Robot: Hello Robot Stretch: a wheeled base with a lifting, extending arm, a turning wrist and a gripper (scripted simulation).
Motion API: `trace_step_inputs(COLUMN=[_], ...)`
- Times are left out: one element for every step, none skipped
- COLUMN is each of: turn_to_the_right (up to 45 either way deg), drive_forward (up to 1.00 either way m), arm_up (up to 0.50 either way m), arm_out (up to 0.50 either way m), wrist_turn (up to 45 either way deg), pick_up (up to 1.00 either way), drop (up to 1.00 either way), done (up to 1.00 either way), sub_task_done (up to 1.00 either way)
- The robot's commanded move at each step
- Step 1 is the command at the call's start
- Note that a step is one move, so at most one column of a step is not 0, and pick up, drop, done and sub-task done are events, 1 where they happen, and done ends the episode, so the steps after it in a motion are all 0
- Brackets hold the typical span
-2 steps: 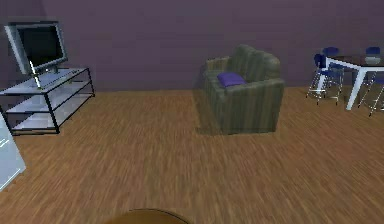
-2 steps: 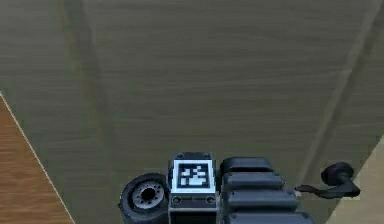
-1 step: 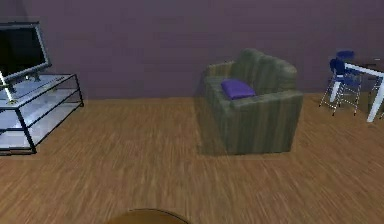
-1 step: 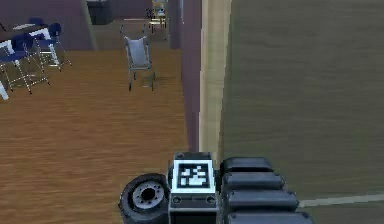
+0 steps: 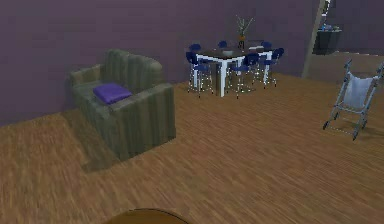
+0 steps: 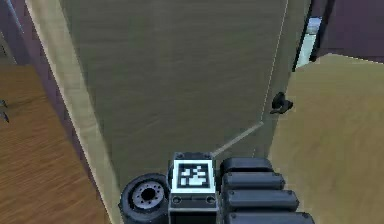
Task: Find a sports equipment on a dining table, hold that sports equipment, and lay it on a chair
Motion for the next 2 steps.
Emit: trace_step_inputs(turn_to_the_right=[0.0, 3.0], drive_forward=[1.0, 0.0], arm_up=[0.0, 0.0], arm_out=[0.0, 0.0], wrist_turn=[0.0, 0.0], pick_up=[0.0, 0.0], drop=[0.0, 0.0], done=[0.0, 0.0], sub_task_done=[0.0, 0.0])
